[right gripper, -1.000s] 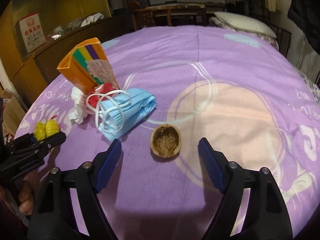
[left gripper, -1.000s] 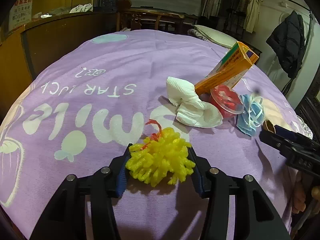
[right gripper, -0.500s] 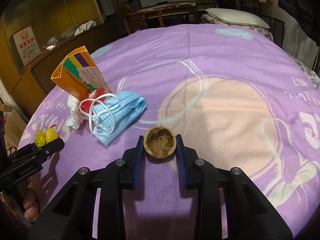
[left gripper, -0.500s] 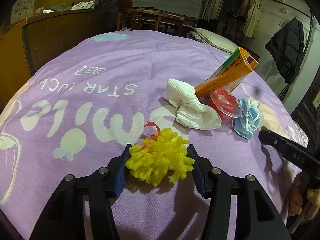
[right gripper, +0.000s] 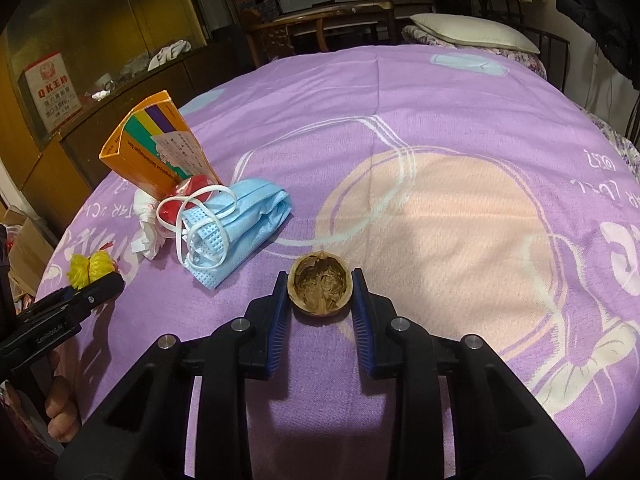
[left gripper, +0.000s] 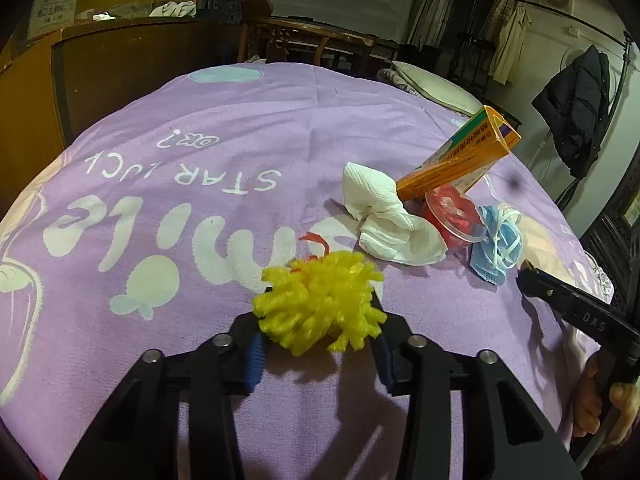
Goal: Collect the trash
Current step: 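Lift the pom-pom and walnut shell and carry them toward the red wastebasket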
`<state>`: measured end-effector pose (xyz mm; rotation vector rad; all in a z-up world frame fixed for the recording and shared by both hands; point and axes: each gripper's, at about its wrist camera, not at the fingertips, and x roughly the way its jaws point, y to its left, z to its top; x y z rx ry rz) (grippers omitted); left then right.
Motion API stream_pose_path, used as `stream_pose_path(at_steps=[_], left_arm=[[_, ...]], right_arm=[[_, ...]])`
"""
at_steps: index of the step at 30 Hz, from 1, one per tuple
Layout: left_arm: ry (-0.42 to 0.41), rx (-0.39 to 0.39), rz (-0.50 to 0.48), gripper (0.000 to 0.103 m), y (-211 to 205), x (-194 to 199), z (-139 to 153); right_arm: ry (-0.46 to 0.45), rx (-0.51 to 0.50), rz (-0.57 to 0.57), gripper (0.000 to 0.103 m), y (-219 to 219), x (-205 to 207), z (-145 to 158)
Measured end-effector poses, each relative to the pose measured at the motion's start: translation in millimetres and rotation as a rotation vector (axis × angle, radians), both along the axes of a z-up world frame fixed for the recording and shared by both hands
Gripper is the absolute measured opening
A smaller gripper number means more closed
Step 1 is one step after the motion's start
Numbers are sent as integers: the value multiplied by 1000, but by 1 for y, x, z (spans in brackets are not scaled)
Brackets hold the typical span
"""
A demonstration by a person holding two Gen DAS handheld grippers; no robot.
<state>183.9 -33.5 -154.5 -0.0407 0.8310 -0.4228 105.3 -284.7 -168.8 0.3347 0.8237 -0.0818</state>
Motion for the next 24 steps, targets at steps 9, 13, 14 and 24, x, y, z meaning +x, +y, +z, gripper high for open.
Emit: stream_pose_path(at_steps=[9, 13, 14, 24], left_arm=[[-65, 50, -26, 37, -1, -33, 24], [-125, 51, -22, 37, 9, -56, 50], [-145, 49, -17, 37, 14, -64, 60], [-291, 33, 28, 37, 48, -125, 128]], right_arm=[[-91, 18, -54, 31, 6, -30, 17], [-125, 26, -23, 31, 19, -42, 33], [-141, 32, -10, 31, 23, -45, 39], [-299, 43, 101, 31, 68, -86, 101]])
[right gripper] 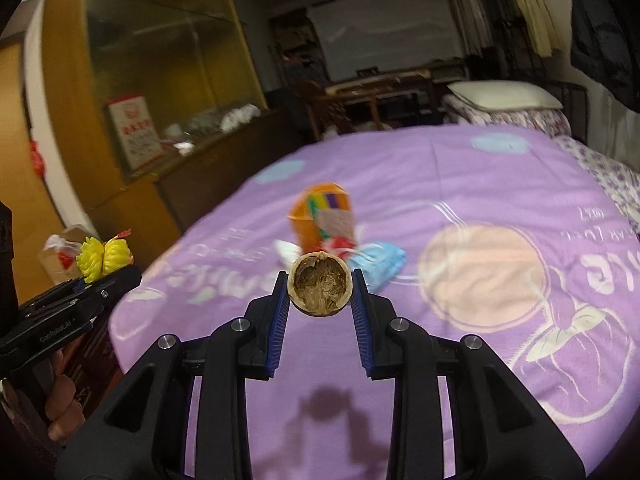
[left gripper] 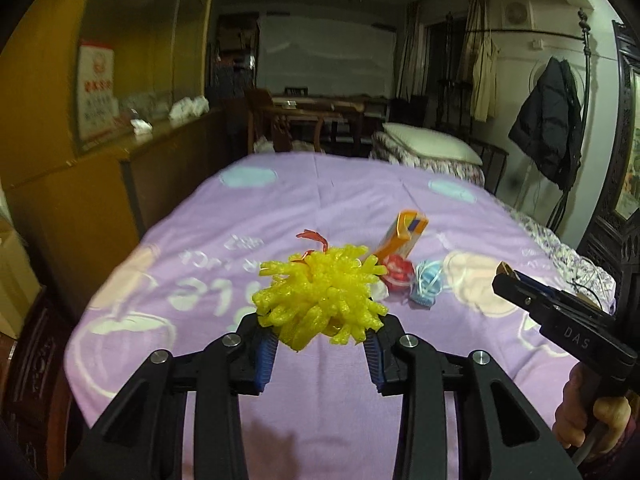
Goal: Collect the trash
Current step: 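Lift the pom-pom and walnut shell and carry them toward the red wastebasket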
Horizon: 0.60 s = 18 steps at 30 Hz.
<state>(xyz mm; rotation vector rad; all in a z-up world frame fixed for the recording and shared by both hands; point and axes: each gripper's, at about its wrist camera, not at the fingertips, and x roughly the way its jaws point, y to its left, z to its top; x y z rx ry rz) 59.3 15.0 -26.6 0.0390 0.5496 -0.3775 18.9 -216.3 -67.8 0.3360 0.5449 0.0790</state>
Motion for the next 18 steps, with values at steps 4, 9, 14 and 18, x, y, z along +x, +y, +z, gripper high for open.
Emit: stream_pose_path(at_steps=[4, 9, 14, 18], left_arm=[[-56, -2, 31, 37, 19, -29, 22], [-115, 7, 81, 37, 42, -61, 41], [-171, 21, 140, 37, 69, -95, 56], [-197, 30, 187, 38, 91, -117, 61]], right_arm=[[-53, 18, 48, 31, 14, -16, 21], [-111, 21, 104, 31, 33, -37, 44], [-160, 15, 157, 31, 53, -60, 63], [-182, 19, 204, 31, 67, -76, 70]])
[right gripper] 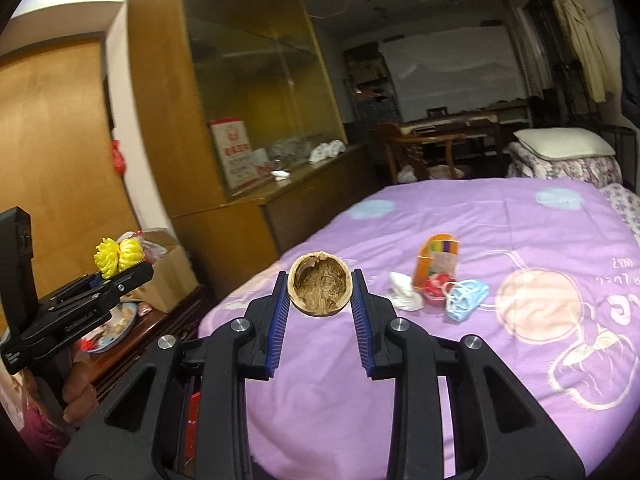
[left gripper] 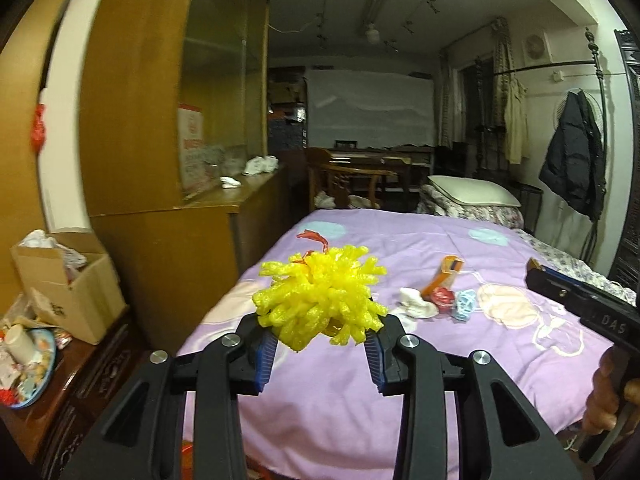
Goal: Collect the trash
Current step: 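Lift the pom-pom and walnut shell and carry them toward the red wastebasket, then drop the pom-pom into the wastebasket with the left tool while the right tool drops the walnut shell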
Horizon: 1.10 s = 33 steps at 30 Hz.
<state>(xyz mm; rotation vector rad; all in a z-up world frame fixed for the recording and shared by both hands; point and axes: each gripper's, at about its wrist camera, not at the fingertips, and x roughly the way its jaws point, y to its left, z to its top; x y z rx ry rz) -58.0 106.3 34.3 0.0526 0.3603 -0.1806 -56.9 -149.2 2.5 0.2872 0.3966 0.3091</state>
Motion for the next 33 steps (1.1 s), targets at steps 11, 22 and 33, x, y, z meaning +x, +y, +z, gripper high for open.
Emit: stream_pose_path(at_steps=[11, 22, 33], left_arm=[[25, 12, 111, 38, 67, -14, -24], [267, -42, 187, 41, 141, 21, -116], [442, -210, 375, 97, 238, 36, -178]], right_arm=[[72, -31, 110, 32, 45, -3, -9], [185, -124, 202, 32, 106, 19, -37], [368, -198, 337, 32, 175, 54, -93]])
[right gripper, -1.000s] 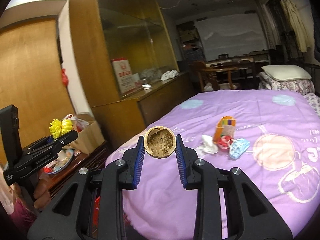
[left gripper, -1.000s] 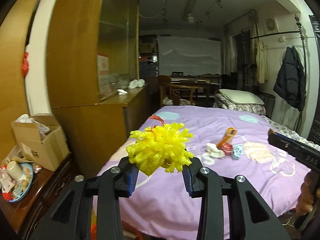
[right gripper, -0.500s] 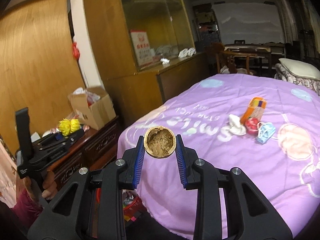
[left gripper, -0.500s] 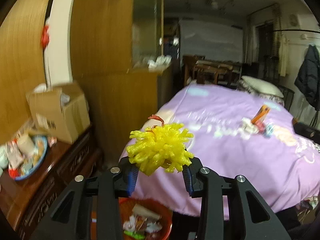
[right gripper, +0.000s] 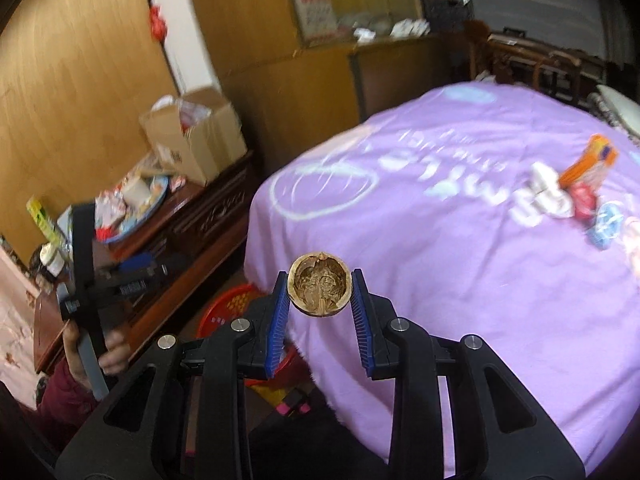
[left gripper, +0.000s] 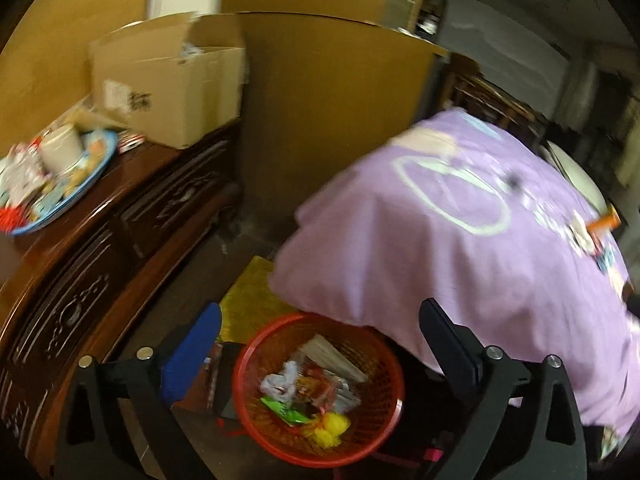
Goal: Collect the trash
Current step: 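Drop the pom-pom into the wastebasket with the left tool while the right tool drops the walnut shell, then move both tools back over the remaining trash on the bedspread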
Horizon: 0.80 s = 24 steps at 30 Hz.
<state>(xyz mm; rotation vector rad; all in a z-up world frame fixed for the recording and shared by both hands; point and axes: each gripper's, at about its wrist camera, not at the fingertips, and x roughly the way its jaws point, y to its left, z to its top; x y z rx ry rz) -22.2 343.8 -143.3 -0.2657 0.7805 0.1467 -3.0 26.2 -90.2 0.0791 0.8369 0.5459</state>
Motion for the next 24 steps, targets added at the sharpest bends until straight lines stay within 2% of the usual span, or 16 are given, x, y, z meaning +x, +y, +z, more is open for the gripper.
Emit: stream_pose_path(at_steps=[6, 12, 15, 16, 17, 18, 24], left_arm=[[18, 3, 106, 97, 34, -3, -9], [28, 41, 138, 97, 47, -3, -19], [29, 62, 147, 97, 52, -4, -23], [30, 64, 149, 97, 53, -4, -24], [32, 61, 152, 97, 55, -5, -25], [33, 55, 154, 97, 57, -4, -27], [30, 13, 165, 97, 64, -5, -27]], right_arm=[[116, -39, 168, 32, 63, 12, -31], [158, -69, 310, 32, 126, 20, -47], [169, -69, 343, 33, 147, 25, -52], [178, -65, 348, 36, 151, 26, -53], [182, -62, 346, 47, 153, 28, -54], [184, -55, 340, 52, 153, 29, -54], [165, -68, 287, 52, 138, 31, -52]])
